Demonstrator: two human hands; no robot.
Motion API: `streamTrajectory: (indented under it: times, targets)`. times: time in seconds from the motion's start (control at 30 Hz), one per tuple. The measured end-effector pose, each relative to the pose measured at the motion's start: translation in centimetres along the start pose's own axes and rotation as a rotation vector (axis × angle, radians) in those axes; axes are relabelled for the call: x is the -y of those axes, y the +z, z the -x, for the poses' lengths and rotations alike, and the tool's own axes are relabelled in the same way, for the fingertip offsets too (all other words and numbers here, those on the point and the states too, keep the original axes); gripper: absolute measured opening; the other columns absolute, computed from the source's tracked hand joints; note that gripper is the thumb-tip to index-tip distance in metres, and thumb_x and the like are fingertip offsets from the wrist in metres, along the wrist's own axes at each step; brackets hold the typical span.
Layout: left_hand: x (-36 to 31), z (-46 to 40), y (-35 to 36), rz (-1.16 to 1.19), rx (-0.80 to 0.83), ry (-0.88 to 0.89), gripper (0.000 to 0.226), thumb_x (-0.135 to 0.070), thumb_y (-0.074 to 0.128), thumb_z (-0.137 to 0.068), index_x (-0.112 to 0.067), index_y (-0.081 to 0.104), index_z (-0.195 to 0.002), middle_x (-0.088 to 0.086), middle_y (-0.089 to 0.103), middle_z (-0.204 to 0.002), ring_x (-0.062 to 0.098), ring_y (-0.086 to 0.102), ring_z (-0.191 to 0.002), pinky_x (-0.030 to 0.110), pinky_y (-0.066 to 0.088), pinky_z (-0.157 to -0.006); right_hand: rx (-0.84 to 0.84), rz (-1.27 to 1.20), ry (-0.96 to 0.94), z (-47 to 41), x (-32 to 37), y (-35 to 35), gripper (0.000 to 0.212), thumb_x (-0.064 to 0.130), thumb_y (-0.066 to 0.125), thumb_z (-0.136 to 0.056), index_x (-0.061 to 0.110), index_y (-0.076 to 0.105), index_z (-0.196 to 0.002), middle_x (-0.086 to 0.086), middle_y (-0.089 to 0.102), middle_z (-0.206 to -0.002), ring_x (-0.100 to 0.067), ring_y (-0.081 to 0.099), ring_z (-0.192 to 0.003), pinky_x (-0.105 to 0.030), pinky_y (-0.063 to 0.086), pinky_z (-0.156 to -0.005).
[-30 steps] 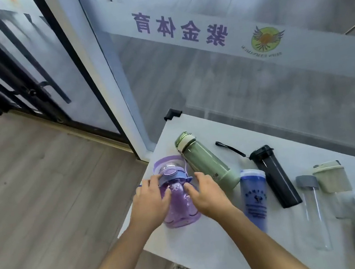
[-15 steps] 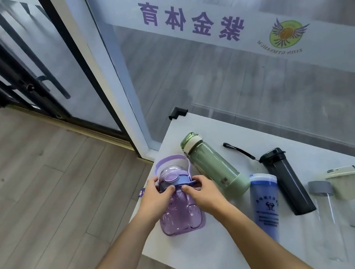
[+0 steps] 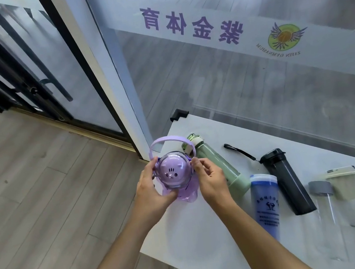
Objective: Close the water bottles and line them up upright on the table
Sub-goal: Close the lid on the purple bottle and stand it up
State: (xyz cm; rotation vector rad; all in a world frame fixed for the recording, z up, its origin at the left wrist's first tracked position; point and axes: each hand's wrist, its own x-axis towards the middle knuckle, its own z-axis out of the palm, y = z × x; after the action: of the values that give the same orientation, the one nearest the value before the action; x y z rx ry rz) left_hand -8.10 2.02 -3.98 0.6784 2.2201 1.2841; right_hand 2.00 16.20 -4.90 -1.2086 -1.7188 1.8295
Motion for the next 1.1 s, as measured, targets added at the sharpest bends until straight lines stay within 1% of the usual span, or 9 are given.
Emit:
streamTrajectory:
  times: [0.1,0.17,0.33,0.47,0.57,0.67,0.77,0.93,1.1]
  targets:
    - [0.1,0.5,0.0,-0.057,-0.003,0.029,0.094,-0.04,0.084,-0.064,-0.04,0.033,-0.144,-0.015,0.047,-0.139,0.009,0.048,-0.124,0.035,0.047,-0.1,-0.059,0.093,0.013,-0.5,-0.1,-0.2,0.032,0.054,0.061,-0.092,0.025,0.07,-0.083,0.007,0.069,-0.071,-0.01,0.06,-0.067,-0.034,0.051,-0.071]
    - [-0.1,0.7,0.2,-0.092,-0.017,0.056,0.095,-0.042,0.084,-0.064,-0.041,0.033,-0.143,-0.014,0.045,-0.137,0.007,0.048,-0.122,0.032,0.048,-0.098,-0.096,0.182,0.032,-1.0,0.0,-0.1,0.022,0.05,0.063,-0.092,0.03,0.068,-0.1,0.006,0.072,-0.081,-0.012,0.067,-0.075,-0.035,0.056,-0.076]
    - [-0.5,1.2,0.8,-0.102,-0.05,0.102,0.095,-0.047,0.085,-0.063,-0.038,0.035,-0.143,-0.008,0.036,-0.138,0.0,0.045,-0.121,0.003,0.038,-0.09,-0.043,0.381,0.043,-1.8,0.4,-0.5,0.029,0.048,0.058,-0.094,0.029,0.064,-0.114,0.002,0.069,-0.101,-0.019,0.066,-0.097,-0.043,0.054,-0.091]
    - [-0.4,1.4,0.8,-0.071,-0.058,0.1,0.091,-0.043,0.086,-0.067,-0.045,0.036,-0.143,-0.011,0.038,-0.135,0.001,0.046,-0.122,0.019,0.046,-0.093,-0.196,0.908,-0.142,-3.0,0.1,-2.6,0.048,0.044,0.05,-0.098,0.021,0.049,-0.14,-0.008,0.051,-0.14,-0.029,0.047,-0.127,-0.042,0.037,-0.106]
    - [-0.3,1.3,0.9,-0.058,-0.052,0.098,0.089,-0.041,0.086,-0.069,-0.044,0.036,-0.143,-0.01,0.039,-0.133,0.002,0.048,-0.12,0.027,0.05,-0.094,-0.011,1.111,0.015,-4.5,-0.8,-3.5,0.071,0.042,0.056,-0.094,0.026,0.024,-0.156,-0.012,0.029,-0.158,-0.032,0.03,-0.144,-0.045,0.028,-0.116]
    - [-0.1,1.0,1.0,-0.037,-0.046,0.097,0.088,-0.036,0.086,-0.072,-0.041,0.036,-0.144,-0.01,0.038,-0.134,0.003,0.048,-0.121,0.033,0.051,-0.096,0.087,1.211,0.098,-5.5,-1.1,-3.8,0.08,0.042,0.057,-0.092,0.029,0.013,-0.158,-0.014,0.04,-0.145,-0.033,0.043,-0.131,-0.044,0.035,-0.107]
    - [0.2,0.3,1.2,-0.011,-0.052,0.095,0.089,-0.029,0.086,-0.073,-0.038,0.035,-0.146,-0.007,0.038,-0.135,0.002,0.047,-0.122,0.033,0.051,-0.097,0.062,1.333,0.045,-5.0,-1.3,-3.6,0.076,0.043,0.061,-0.089,0.026,0.022,-0.153,-0.013,0.047,-0.133,-0.032,0.046,-0.121,-0.042,0.038,-0.098]
    - [0.1,-1.4,1.1,-0.035,-0.055,0.11,0.09,-0.028,0.085,-0.074,-0.034,0.034,-0.148,-0.003,0.039,-0.138,0.0,0.045,-0.123,0.014,0.044,-0.096,0.027,1.374,0.061,-3.5,-2.3,-2.7,0.083,0.053,0.062,-0.085,0.02,0.024,-0.151,-0.014,0.046,-0.133,-0.033,0.047,-0.12,-0.042,0.037,-0.098]
    - [0.0,-3.1,0.9,-0.041,-0.031,0.114,0.092,-0.027,0.085,-0.074,-0.035,0.031,-0.149,-0.005,0.038,-0.139,0.006,0.046,-0.125,0.028,0.049,-0.1,0.099,1.294,0.186,-4.4,-1.2,-3.5,0.075,0.05,0.066,-0.083,0.014,0.032,-0.139,-0.015,0.048,-0.128,-0.036,0.05,-0.118,-0.042,0.043,-0.093]
